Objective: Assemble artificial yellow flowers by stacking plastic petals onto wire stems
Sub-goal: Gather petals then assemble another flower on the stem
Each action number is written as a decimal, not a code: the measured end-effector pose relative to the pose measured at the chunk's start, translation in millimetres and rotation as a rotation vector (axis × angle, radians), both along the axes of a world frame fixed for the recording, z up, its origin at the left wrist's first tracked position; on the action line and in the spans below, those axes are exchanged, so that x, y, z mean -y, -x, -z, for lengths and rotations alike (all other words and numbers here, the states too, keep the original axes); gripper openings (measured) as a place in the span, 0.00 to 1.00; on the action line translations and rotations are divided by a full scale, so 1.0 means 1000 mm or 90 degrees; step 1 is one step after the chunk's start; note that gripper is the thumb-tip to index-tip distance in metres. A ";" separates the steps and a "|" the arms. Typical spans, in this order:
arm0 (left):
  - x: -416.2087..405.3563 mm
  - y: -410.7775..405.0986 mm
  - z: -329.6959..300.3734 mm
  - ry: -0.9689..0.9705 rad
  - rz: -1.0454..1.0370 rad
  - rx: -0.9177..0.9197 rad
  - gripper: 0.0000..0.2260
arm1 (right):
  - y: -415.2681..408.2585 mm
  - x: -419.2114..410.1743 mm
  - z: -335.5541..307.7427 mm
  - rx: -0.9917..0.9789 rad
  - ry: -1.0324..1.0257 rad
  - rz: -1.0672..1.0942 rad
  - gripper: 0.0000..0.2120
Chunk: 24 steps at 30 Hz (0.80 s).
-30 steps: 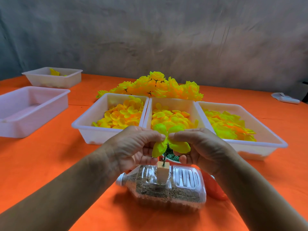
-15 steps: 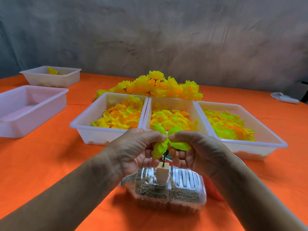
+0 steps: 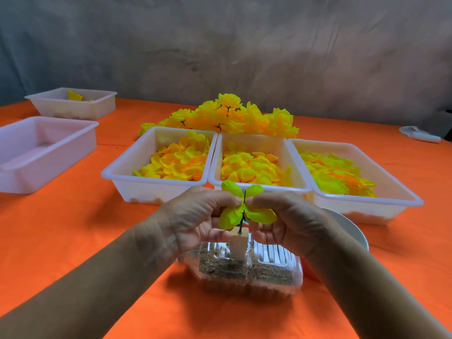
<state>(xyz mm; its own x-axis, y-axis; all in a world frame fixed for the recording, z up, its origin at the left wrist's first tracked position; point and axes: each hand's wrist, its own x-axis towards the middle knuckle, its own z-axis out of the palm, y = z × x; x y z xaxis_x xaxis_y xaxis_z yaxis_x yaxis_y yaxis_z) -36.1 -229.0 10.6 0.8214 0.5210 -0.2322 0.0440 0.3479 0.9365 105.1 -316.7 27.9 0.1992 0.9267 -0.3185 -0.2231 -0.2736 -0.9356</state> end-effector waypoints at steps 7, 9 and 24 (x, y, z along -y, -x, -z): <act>0.016 -0.006 0.003 -0.034 -0.127 -0.066 0.02 | -0.001 0.005 0.012 0.069 0.030 -0.011 0.05; 0.017 -0.007 0.005 -0.033 -0.135 -0.077 0.04 | -0.001 0.005 0.013 0.036 0.046 -0.018 0.04; 0.016 -0.006 0.009 -0.049 -0.136 -0.160 0.06 | 0.001 0.005 0.019 0.173 0.056 0.029 0.01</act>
